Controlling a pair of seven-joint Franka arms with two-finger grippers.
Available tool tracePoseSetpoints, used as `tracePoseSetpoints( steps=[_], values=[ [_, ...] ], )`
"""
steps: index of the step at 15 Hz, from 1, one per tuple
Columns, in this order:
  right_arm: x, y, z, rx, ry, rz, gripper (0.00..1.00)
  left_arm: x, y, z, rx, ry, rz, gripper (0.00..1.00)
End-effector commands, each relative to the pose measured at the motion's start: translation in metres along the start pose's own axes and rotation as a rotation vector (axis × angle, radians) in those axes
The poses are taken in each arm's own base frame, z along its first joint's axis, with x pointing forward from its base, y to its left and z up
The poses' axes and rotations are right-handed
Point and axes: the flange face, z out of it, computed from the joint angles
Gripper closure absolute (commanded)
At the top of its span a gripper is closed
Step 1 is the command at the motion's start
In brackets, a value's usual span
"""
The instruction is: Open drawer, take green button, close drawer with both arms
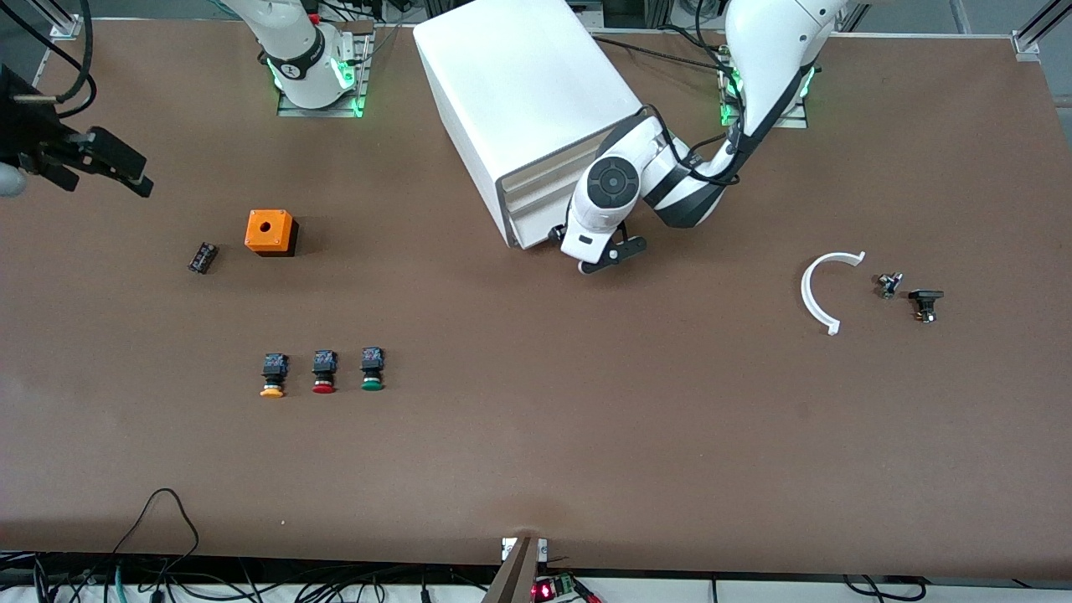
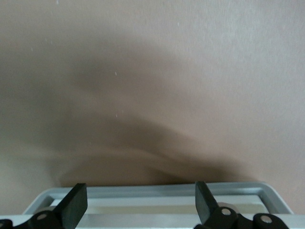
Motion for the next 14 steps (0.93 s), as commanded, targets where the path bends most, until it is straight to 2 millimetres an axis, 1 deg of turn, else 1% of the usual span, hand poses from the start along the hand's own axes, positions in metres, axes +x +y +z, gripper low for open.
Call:
tracePoseSetpoints(
  steps=[1,4,5,8,10,12,13,14],
  values=[
    [-0.014,0.005,0.005,-0.013,0.002,-0.016,0.00,-0.023,0.002,0.000,0.017,0.011,0.002,0.00],
    [-0.022,0.009,0.012,-0.011,0.033,-0.008,0.00,-0.036,0.002,0.005,0.029,0.001,0.011,0.00],
    [-0.022,0.011,0.013,-0.011,0.031,-0.003,0.00,-0.037,0.002,0.006,0.028,0.000,0.012,0.00],
    [-0.018,0.008,0.009,-0.001,0.033,0.018,0.00,-0.038,0.002,0.008,0.032,-0.002,0.013,0.00],
    [-0.018,0.005,0.009,0.005,0.028,0.075,0.00,-0.040,0.001,0.007,0.052,-0.009,0.018,0.00],
    [-0.017,0.001,0.009,0.002,0.028,0.048,0.00,-0.034,0.000,-0.002,0.055,-0.009,0.022,0.00],
    [-0.018,-0.001,0.008,0.002,0.030,0.008,0.00,-0.031,-0.001,-0.010,0.056,-0.004,0.020,0.00],
    [-0.018,-0.004,0.007,0.004,0.031,-0.029,0.00,-0.024,-0.001,-0.023,0.051,0.005,0.014,0.00]
  ],
)
